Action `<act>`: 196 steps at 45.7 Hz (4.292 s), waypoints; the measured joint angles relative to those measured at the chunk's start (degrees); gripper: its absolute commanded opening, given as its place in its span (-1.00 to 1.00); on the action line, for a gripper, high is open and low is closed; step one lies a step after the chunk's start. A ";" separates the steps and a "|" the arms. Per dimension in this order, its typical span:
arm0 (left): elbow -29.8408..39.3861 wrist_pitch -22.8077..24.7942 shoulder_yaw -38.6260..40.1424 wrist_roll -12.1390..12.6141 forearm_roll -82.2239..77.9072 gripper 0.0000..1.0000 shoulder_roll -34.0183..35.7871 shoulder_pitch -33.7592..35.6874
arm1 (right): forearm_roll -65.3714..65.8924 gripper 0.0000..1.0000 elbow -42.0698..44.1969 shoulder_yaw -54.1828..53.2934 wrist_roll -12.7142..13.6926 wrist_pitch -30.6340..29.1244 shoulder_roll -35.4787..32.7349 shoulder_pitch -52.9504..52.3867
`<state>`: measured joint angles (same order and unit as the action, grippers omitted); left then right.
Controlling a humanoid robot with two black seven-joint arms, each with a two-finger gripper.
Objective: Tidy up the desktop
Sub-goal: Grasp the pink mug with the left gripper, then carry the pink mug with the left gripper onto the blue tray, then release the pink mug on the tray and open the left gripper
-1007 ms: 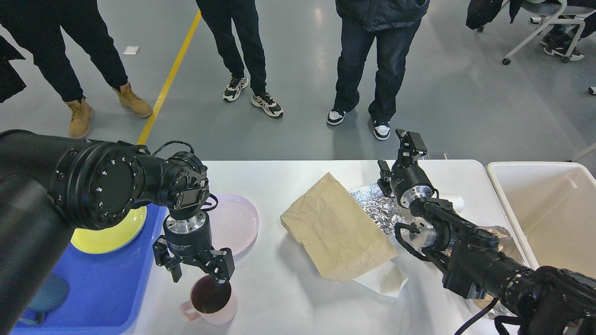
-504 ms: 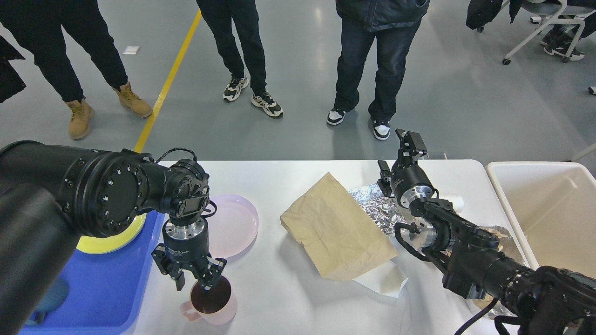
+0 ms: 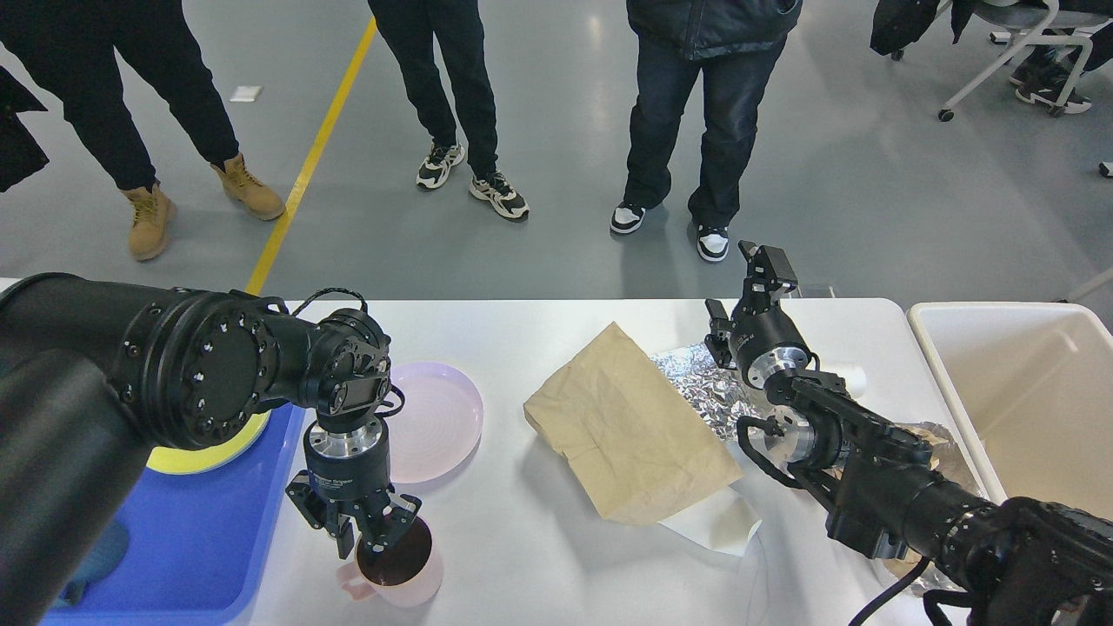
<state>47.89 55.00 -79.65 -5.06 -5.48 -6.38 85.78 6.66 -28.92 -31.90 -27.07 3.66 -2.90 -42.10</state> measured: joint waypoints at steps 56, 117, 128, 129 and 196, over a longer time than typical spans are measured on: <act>9.91 0.02 -1.37 -0.32 -0.01 -1.00 10.95 38.78 | 0.03 1.00 0.00 0.00 0.00 0.00 0.00 0.00; -4.96 0.01 0.95 0.13 0.05 -1.00 43.92 1.05 | 0.02 1.00 0.00 0.00 0.00 -0.02 0.00 0.00; -5.72 0.00 6.03 0.22 0.05 -1.00 43.31 -2.97 | 0.01 1.00 0.00 0.00 0.00 0.04 0.00 0.00; -5.75 0.00 6.14 0.23 0.05 -1.00 43.31 -3.00 | 0.01 1.00 0.00 0.00 0.00 0.04 0.00 0.00; -6.05 0.00 -4.24 -0.53 0.93 0.86 36.48 2.67 | 0.02 1.00 0.00 0.00 0.00 0.02 0.00 0.00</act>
<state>41.84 55.00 -83.88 -5.60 -4.54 30.10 88.45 6.68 -28.92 -31.90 -27.07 3.68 -2.90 -42.10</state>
